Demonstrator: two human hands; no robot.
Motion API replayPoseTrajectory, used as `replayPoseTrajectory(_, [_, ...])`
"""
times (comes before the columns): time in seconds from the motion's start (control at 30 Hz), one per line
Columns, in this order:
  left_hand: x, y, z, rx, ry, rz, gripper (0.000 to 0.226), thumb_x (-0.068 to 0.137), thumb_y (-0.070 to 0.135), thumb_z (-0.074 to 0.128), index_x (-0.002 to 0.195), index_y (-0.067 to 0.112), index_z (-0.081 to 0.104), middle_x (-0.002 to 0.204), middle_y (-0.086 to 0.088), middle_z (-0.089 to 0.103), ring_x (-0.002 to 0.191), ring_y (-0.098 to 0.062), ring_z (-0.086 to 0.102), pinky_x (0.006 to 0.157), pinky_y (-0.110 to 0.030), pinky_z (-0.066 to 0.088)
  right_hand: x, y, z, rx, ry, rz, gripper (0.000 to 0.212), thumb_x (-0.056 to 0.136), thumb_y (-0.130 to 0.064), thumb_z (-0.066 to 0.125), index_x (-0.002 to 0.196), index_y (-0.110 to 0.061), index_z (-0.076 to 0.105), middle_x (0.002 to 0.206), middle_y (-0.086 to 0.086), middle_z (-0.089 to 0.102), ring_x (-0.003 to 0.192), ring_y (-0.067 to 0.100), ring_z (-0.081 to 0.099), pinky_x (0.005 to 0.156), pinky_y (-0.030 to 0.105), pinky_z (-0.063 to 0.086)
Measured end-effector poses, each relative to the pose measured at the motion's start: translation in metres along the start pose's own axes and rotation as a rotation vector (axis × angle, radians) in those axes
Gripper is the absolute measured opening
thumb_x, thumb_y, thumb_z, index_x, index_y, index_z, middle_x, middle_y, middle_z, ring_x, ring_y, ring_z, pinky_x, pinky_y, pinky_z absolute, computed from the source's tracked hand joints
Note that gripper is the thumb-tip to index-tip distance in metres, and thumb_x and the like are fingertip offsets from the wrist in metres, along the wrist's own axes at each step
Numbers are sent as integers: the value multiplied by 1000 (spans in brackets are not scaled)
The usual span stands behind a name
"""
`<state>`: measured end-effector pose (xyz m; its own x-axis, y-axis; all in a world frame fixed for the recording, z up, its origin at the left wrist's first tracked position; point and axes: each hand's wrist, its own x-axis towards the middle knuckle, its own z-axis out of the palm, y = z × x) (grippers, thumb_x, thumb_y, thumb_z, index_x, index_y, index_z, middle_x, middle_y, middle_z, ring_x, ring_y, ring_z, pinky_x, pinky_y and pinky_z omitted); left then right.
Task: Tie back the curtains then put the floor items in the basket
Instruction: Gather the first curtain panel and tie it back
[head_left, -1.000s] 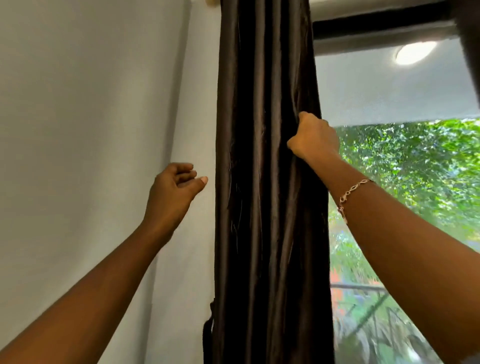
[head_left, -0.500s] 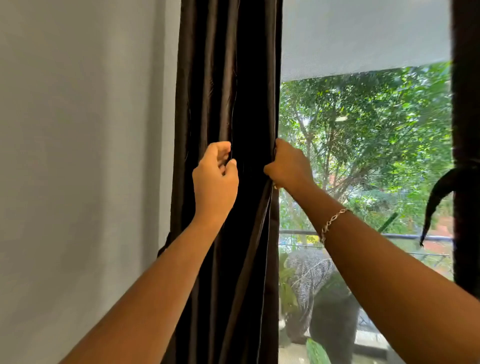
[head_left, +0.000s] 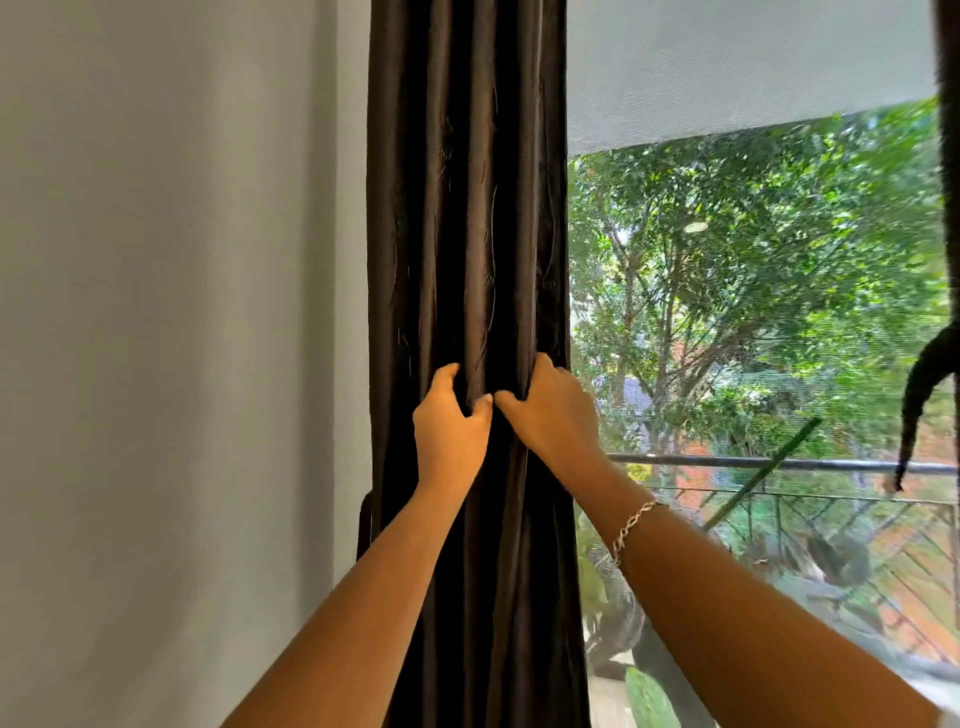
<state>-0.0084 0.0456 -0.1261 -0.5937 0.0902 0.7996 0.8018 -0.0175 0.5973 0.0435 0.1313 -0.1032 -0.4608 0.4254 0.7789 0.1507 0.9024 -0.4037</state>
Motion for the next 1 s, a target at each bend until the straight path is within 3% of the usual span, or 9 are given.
replayPoseTrajectory(0.13, [-8, 1, 8, -24, 9, 10, 51, 89, 19, 59, 136, 8, 41, 127, -8, 57, 115, -19, 56, 98, -25, 44, -11, 13, -4, 154, 234, -62, 44, 91, -50, 43, 108, -12, 57, 101, 9, 60, 93, 26, 57, 70, 31, 43])
replayPoseTrajectory(0.27, [-24, 8, 17, -22, 136, 180, 53, 91, 15, 56, 139, 8, 35, 142, -6, 44, 133, -16, 39, 102, -4, 24, -12, 34, -21, 325, 577, 24, 31, 92, -26, 52, 118, -9, 54, 117, 13, 55, 110, 28, 50, 84, 29, 34])
replayPoseTrajectory(0.33, [-30, 13, 22, 3, 145, 284, 50, 92, 13, 54, 138, 6, 37, 143, -7, 42, 134, -16, 37, 103, 0, 20, -10, 45, -27, 414, 481, 107, 42, 89, -24, 59, 126, -8, 47, 120, 12, 55, 112, 27, 51, 92, 33, 38])
replayPoseTrajectory(0.47, [-38, 21, 32, 68, 125, 429, 46, 92, 17, 54, 134, 2, 43, 142, -11, 44, 137, -19, 33, 113, -35, 31, -6, 59, -30, 462, 293, 178, 44, 82, -20, 67, 122, -10, 51, 83, 4, 60, 89, 25, 61, 70, 26, 38])
replayPoseTrajectory(0.53, [-43, 23, 38, 114, 87, 490, 47, 91, 18, 55, 133, 0, 45, 139, -12, 47, 135, -17, 33, 111, -40, 34, -4, 66, -30, 400, 294, 196, 37, 81, -18, 67, 115, -11, 55, 85, 7, 60, 92, 30, 61, 72, 29, 40])
replayPoseTrajectory(0.63, [-49, 28, 46, 150, -26, 487, 48, 91, 21, 56, 134, 2, 44, 140, -10, 46, 136, -17, 34, 112, -23, 27, 8, 81, -32, 338, 321, 248, 54, 82, -23, 66, 130, -11, 45, 129, 17, 47, 118, 33, 47, 94, 38, 39])
replayPoseTrajectory(0.7, [-53, 30, 50, 155, -98, 444, 51, 93, 25, 53, 138, 6, 39, 144, -6, 43, 138, -14, 32, 109, -15, 22, 21, 89, -36, 514, 163, 309, 71, 85, -29, 64, 143, -11, 28, 147, 15, 30, 133, 31, 33, 106, 43, 34])
replayPoseTrajectory(0.83, [-56, 26, 60, 153, -194, 328, 56, 95, 31, 48, 144, 13, 29, 149, 0, 34, 140, -11, 27, 107, -12, 19, 37, 92, -28, 668, -70, 295, 71, 89, -22, 60, 146, -12, 20, 152, 14, 25, 137, 28, 29, 108, 41, 32])
replayPoseTrajectory(1.0, [-56, 20, 65, 137, -248, 226, 54, 95, 26, 48, 144, 12, 29, 146, -1, 38, 136, -13, 34, 109, -19, 26, 29, 73, -13, 683, 107, 107, 53, 92, -40, 49, 138, -14, 40, 141, 1, 45, 130, 17, 41, 108, 36, 35])
